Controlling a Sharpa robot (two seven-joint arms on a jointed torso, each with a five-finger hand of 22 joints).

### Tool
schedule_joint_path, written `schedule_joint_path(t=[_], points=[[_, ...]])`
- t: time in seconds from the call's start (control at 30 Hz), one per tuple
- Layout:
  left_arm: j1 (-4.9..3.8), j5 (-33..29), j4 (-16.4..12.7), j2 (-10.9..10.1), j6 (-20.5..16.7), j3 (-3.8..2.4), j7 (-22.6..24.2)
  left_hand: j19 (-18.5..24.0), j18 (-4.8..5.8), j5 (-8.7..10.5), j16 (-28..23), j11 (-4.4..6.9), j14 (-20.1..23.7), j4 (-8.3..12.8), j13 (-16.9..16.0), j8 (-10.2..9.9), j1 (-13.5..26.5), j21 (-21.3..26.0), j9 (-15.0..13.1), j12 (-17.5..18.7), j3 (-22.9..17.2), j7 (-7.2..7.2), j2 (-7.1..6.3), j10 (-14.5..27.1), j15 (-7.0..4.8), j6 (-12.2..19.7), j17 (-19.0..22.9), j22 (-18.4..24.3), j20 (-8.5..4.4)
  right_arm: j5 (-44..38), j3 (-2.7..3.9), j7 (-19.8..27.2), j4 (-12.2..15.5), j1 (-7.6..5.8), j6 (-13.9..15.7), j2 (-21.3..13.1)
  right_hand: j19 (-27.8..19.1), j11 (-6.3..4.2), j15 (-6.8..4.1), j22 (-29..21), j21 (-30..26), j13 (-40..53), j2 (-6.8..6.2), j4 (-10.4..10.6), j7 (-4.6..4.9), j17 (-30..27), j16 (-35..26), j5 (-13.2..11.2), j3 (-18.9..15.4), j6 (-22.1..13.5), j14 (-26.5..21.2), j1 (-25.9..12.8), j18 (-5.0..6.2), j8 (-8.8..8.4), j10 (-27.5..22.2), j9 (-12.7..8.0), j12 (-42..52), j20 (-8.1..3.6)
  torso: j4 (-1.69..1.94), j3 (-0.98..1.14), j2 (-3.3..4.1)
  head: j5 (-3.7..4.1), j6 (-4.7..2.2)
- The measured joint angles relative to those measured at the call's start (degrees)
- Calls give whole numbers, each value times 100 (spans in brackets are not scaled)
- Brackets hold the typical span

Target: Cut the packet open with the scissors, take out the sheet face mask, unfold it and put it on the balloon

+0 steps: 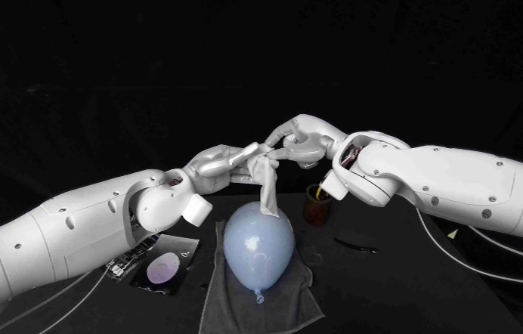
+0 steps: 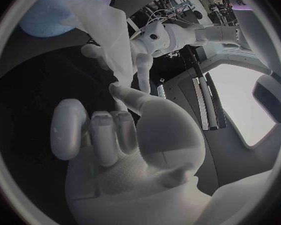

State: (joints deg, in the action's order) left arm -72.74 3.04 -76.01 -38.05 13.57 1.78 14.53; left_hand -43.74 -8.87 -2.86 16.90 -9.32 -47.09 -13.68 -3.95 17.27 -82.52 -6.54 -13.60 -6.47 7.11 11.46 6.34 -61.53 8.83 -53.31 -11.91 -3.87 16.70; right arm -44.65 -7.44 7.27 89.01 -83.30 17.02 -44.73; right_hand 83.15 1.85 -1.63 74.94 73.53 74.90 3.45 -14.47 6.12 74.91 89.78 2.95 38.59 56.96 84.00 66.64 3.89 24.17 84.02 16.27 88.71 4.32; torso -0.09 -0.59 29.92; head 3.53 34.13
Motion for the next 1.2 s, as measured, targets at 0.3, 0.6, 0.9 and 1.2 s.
schedule_joint_path(t=[0.3,0.6,0.9,1.2], points=[[1,-43,9,-18,-183,2,36,-92,2,0,-11,0,-98,150,0,-57,-744,0,57,68,-204,-22,97,0,-36,16,-62,0,-10,19,0,-77,111,-1,-25,-73,-1,0,0,-4,-1,3,0,0,-8,4,2,0,0,8,0,0,0,-3,0,0,12,1,1,1,0,1,-1],[1,13,21,-35,-471,1,-29,-215,-17,0,107,44,-423,-17,-1,-122,-897,0,140,69,-255,-29,38,-45,-133,9,-151,-8,-10,175,0,-93,142,-1,13,-101,-8,0,-13,-3,-2,5,0,0,-11,4,-2,0,0,10,13,0,0,-15,-1,1,11,7,2,3,0,-1,-2],[-1,181,26,-37,-678,-1,-80,-264,-89,0,174,217,-670,191,-13,-29,-1599,23,117,-36,-638,-172,-45,-425,-258,-179,-219,-8,-19,341,2,-79,150,-2,28,-93,13,0,-13,-1,-3,2,0,-21,-11,2,-15,34,25,11,13,0,0,-6,-1,2,9,-13,-1,3,0,-5,3],[-1,335,-4,-30,-694,-1,-45,-439,-88,36,256,345,-801,139,-23,217,-1687,11,48,-148,-1132,-274,-94,-784,-329,-441,-256,-15,-30,413,4,-160,71,-13,-23,-35,12,0,-12,0,-3,1,-30,9,-10,-1,2,161,88,10,12,-30,0,2,-1,42,-2,-12,-1,1,0,-3,2]])
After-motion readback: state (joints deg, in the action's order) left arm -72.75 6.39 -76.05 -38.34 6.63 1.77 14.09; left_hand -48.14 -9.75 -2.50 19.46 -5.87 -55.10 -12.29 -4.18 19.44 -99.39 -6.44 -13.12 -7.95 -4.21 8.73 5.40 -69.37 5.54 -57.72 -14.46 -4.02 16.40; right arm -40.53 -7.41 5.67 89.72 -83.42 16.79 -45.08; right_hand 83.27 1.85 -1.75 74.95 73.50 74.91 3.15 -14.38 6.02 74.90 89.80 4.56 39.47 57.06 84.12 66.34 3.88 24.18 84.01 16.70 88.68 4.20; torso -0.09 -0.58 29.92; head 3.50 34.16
